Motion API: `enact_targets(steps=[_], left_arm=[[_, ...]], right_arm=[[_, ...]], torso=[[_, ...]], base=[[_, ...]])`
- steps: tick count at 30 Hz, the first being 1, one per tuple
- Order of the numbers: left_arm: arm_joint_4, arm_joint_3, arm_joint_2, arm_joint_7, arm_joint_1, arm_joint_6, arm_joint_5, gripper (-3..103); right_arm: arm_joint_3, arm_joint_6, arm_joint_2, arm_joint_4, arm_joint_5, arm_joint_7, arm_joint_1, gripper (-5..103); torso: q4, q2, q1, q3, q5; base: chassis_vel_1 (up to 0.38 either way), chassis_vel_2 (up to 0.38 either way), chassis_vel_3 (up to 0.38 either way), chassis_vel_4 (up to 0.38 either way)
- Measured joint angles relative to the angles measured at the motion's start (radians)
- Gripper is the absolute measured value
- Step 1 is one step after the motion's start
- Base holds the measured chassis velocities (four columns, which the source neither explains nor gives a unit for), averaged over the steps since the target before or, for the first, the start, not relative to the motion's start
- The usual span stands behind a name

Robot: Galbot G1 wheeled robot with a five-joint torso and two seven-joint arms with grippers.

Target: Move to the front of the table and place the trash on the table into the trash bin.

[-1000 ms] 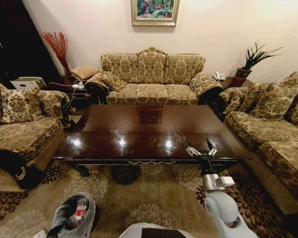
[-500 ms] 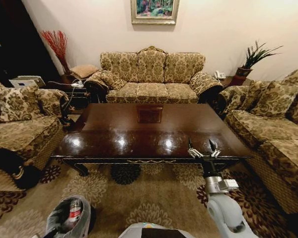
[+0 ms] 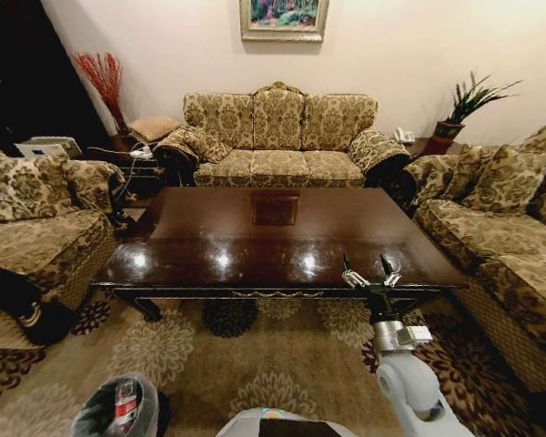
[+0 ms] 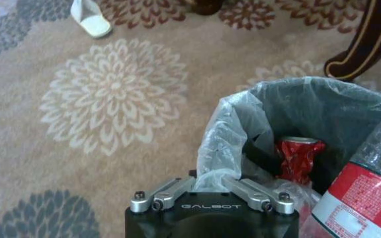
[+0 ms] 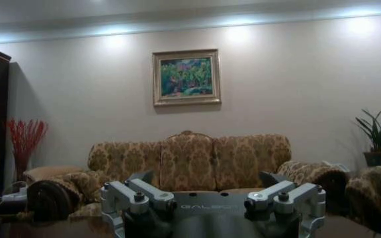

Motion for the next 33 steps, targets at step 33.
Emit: enact_targets(steps=[33], left_arm=[[-0.005, -0.034, -0.059, -0.013, 0.014, 0.033, -0.061, 3]], right_arm=[[-0.021, 0.014, 0.011, -0.043, 0.007, -0.01, 0.028, 100]], torso=[[0.0, -0.132, -0.056, -0.076, 0.0002]], base=[[0.0, 0.0, 0.0, 0.0]])
